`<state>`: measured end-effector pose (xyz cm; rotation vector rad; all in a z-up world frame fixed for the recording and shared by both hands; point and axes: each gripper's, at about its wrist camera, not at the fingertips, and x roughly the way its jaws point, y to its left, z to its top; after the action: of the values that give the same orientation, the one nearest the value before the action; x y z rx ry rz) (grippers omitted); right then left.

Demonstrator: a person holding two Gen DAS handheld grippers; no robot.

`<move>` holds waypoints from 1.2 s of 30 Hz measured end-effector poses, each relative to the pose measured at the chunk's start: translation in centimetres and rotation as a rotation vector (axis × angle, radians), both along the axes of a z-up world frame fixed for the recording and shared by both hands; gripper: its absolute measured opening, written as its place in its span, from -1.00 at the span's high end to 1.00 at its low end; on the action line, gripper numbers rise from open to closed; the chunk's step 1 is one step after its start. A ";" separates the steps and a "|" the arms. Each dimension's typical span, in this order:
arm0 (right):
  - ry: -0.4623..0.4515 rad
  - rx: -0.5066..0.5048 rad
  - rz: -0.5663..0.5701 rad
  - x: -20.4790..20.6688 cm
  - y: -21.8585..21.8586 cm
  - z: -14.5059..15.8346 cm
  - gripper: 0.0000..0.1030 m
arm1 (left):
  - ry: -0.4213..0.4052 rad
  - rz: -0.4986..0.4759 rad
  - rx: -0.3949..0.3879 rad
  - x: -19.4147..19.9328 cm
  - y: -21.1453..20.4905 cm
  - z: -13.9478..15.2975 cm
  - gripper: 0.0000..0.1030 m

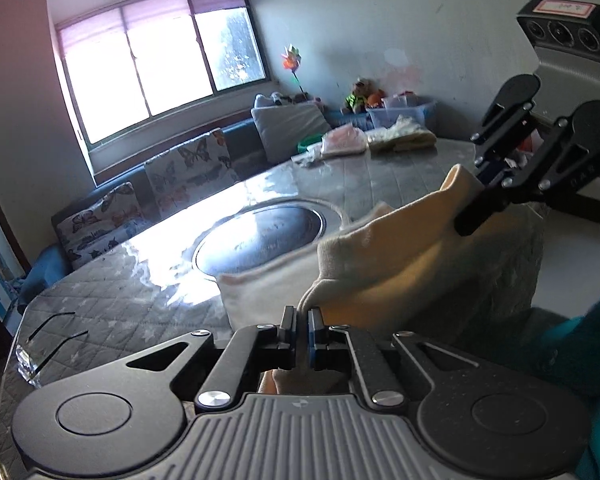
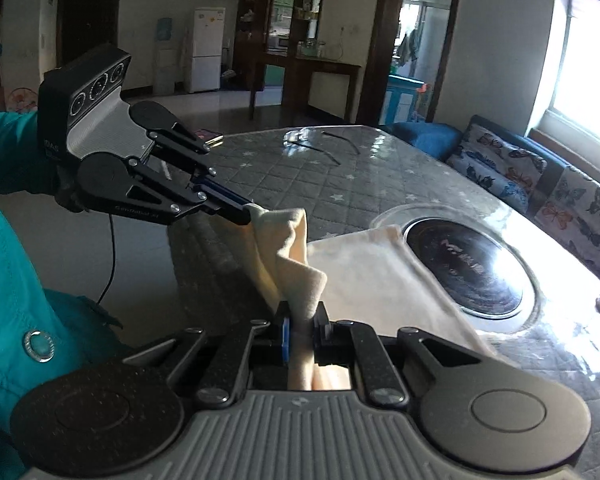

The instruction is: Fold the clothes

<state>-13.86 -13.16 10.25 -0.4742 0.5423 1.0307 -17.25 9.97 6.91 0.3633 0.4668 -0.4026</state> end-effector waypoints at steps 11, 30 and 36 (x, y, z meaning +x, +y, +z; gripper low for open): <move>0.017 0.039 -0.159 9.6 -0.1 0.6 0.83 | -0.015 0.014 -0.001 10.2 -1.1 0.3 0.88; 0.187 0.000 -0.455 21.5 -0.5 -9.3 0.55 | 0.148 0.174 0.080 23.1 -2.9 -6.5 0.72; 0.128 0.021 -0.538 21.8 -1.0 -8.0 0.41 | 0.135 0.230 0.023 22.5 -1.7 -5.4 0.63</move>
<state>7.98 -14.19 2.20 -0.2219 0.7243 0.5516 5.25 8.24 1.54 0.3016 0.6386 -0.1990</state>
